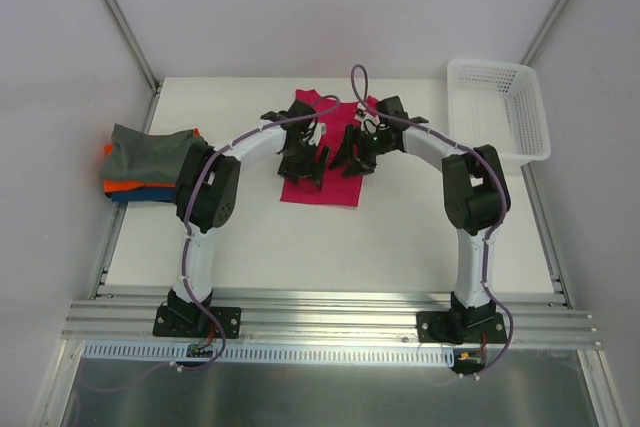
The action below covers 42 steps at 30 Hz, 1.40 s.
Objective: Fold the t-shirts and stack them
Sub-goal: Fold the folded rectangular tshirt in 1/3 of the way
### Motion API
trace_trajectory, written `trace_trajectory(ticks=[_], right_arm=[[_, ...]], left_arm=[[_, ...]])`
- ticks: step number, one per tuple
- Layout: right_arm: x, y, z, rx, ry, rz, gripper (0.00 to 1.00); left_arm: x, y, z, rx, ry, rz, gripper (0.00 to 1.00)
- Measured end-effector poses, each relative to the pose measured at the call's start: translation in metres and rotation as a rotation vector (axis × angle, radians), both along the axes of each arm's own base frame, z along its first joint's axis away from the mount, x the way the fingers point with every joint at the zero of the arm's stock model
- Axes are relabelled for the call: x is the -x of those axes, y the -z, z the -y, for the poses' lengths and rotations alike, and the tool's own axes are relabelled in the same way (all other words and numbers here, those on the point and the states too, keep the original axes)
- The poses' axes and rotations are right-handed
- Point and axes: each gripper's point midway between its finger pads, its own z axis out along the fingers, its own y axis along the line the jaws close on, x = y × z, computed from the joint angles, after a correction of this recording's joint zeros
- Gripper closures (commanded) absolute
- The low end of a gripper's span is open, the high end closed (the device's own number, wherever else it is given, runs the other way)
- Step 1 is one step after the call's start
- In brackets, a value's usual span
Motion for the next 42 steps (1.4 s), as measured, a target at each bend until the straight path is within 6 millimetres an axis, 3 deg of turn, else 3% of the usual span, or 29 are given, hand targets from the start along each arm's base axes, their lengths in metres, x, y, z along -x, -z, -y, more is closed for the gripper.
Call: trace_trajectory(ticks=[4,10,14,21,24,28,32,38,40,42], right_arm=[[0.004,0.016,0.014,0.057,0.02,-0.026,0.37],[-0.003,0.022,0.023,0.09,0.041,-0.004,0.37],[-0.012,0.021,0.015,0.09,0.029,0.017,0.37],[-0.051,0.035,-0.012,0.077,0.013,0.08,0.37],[-0.061,0.045,-0.016,0.081,0.015,0.079,0.37],[-0.075,0.038,-0.012,0.087,0.035,0.115,0.36],[-0.109,0.018,0.01,0.089,0.091,0.196,0.36],[-0.163,-0.011,0.068,0.108,0.22,0.315,0.36],[-0.168,-0.01,0.083,0.127,0.244,0.328,0.36],[-0.157,-0.004,0.092,0.148,0.248,0.302,0.36]], left_arm=[[0.005,0.0,0.002,0.015,0.006,-0.014,0.27],[0.01,-0.001,0.002,0.024,0.01,-0.024,0.27],[0.013,-0.003,0.001,0.025,0.012,-0.023,0.27],[0.022,-0.002,-0.002,0.014,0.019,-0.033,0.27],[0.028,-0.002,-0.001,0.006,0.035,-0.034,0.26],[0.034,-0.002,0.0,-0.005,0.058,-0.025,0.26],[0.038,-0.004,0.004,-0.01,0.08,-0.017,0.26],[0.042,-0.005,0.01,-0.032,0.115,0.007,0.25],[0.045,-0.007,0.012,-0.036,0.131,0.015,0.23],[0.045,-0.012,0.013,-0.04,0.141,0.03,0.21]])
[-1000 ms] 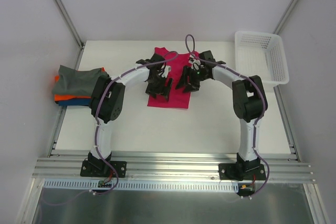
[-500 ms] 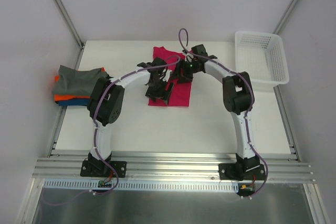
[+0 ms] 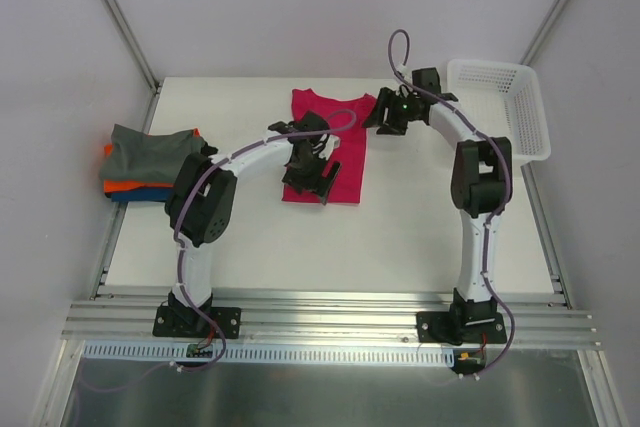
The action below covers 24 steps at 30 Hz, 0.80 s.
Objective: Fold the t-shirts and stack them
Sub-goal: Fold the folded rectangular tshirt in 1/3 of the way, then grab one side of the 2/3 rectangular tshirt with both arms
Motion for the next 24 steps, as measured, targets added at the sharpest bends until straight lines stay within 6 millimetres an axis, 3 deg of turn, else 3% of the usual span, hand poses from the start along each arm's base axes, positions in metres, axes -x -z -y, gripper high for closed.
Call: trace_trajectory(ticks=[3,7,9,11,17,24], right_arm=[[0.051,0.008,0.006,0.013,-0.017,-0.106,0.37],[0.126,0.002,0.008,-0.018,-0.063,-0.22,0.38],[0.16,0.0,0.008,-0.044,-0.08,-0.28,0.39],[0.182,0.003,0.009,-0.064,-0.086,-0.326,0.4],[0.215,0.034,0.01,-0.07,-0.078,-0.46,0.41],[0.216,0.053,-0.005,-0.063,-0.104,-0.491,0.43]], left_arm=[[-0.002,-0.015,-0.001,0.011,0.006,0.033,0.14],[-0.012,-0.036,-0.014,0.036,-0.031,0.075,0.11],[-0.017,-0.038,-0.027,0.041,-0.07,0.073,0.11],[-0.019,-0.032,-0.042,0.04,-0.115,0.046,0.12],[-0.015,-0.006,-0.074,0.073,-0.232,-0.109,0.18],[-0.006,0.012,-0.064,0.139,-0.254,-0.232,0.23]])
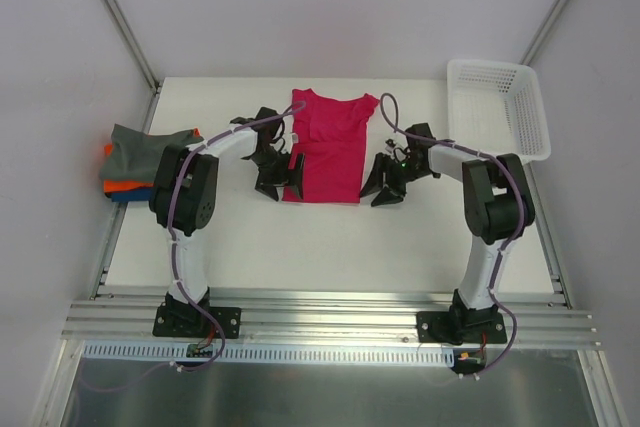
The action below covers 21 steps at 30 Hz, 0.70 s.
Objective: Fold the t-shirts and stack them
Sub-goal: Grab one side of the 2/3 rectangular tshirt with both arms
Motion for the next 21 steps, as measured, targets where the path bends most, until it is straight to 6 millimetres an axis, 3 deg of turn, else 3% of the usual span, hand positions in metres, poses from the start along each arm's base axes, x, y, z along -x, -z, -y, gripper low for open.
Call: trace_trajectory(ticks=[7,10,11,12,21], right_arm=[[0.013,0.009,-0.03,-0.021,-0.062,-0.032,0.47],[0.014,0.011,-0.039,-0.026,-0.079,-0.033,0.7],[0.014,0.012,-0.041,-0.027,-0.079,-0.036,0.82],[0.014,0.013,-0.042,-0.027,-0.082,-0.036,0.85],[0.011,0.015,-0.038,-0.02,-0.067,-0.044,0.85]], left_arm=[[0.002,0.0,0.007,0.044,-0.007,-0.027,0.29],[0.003,-0.001,0.01,0.06,-0.01,-0.041,0.36],[0.003,-0.001,0.01,0.062,-0.011,-0.042,0.38],[0.002,0.0,0.009,0.063,-0.015,-0.042,0.39],[0.003,0.002,0.011,0.081,-0.012,-0.05,0.48]])
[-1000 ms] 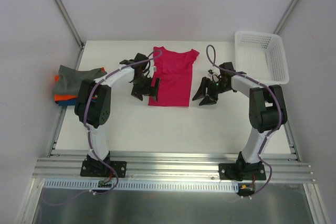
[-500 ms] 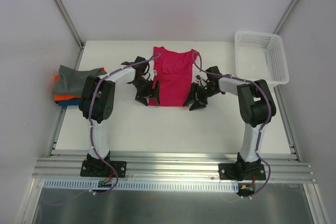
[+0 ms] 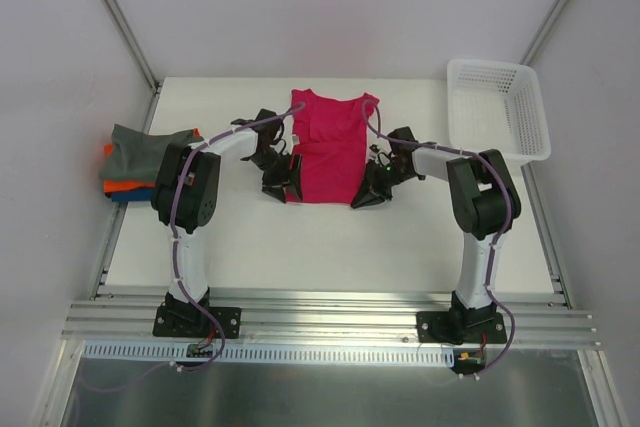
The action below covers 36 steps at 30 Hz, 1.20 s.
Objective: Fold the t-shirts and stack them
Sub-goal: Grab one side of the 2/3 rectangular tshirt with both arms
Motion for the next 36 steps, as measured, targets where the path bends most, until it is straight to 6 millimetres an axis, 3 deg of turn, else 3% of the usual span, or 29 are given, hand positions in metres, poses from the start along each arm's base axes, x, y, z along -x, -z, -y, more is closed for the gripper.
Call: trace_trajectory(ticks=[3,8,9,10,12,14,18,20,22,23,25,26,32,36], right_arm=[[0.0,0.002,0.005,0.005,0.009,-0.003,0.81],[-0.004,0.006,0.014,0.021,0.026,0.001,0.8],[-0.005,0.006,0.016,0.023,0.03,0.003,0.78],[-0.006,0.007,0.017,0.026,0.032,0.003,0.69],[-0.006,0.004,0.018,0.018,0.036,0.002,0.68],[-0.008,0.003,0.019,0.023,0.037,0.012,0.67],[-0.009,0.002,0.019,0.018,0.041,0.013,0.56],[-0.011,-0.001,0.018,0.013,0.039,0.02,0.62],[-0.015,0.0,0.018,0.021,0.041,0.035,0.74],[-0.016,0.001,0.019,0.026,0.043,0.04,0.89],[-0.019,0.002,0.019,0.032,0.045,0.046,0.99],[-0.02,0.003,0.019,0.034,0.047,0.048,0.99],[-0.018,0.003,0.02,0.038,0.043,0.042,0.99],[-0.009,-0.004,0.026,0.04,0.04,0.033,0.99]], left_arm=[[0.0,0.001,0.0,-0.001,-0.001,-0.001,0.58],[0.001,0.003,0.0,0.002,-0.001,-0.005,0.64],[0.001,0.004,0.0,0.003,-0.001,-0.007,0.64],[0.001,0.004,0.001,0.003,-0.001,-0.009,0.68],[0.002,0.005,0.001,0.004,-0.002,-0.012,0.77],[0.002,0.005,0.001,0.005,0.0,-0.011,0.77],[0.002,0.006,0.001,0.007,0.001,-0.011,0.77],[0.002,0.006,0.001,0.01,0.001,-0.013,0.78],[0.003,0.006,0.002,0.014,0.002,-0.013,0.82],[0.003,0.006,0.002,0.016,0.002,-0.014,0.86],[0.003,0.005,0.003,0.021,0.003,-0.015,0.94],[0.003,0.005,0.003,0.022,0.002,-0.016,1.0],[0.004,0.007,0.003,0.026,0.005,-0.016,1.0],[0.018,0.01,0.002,0.036,0.008,-0.047,1.0]])
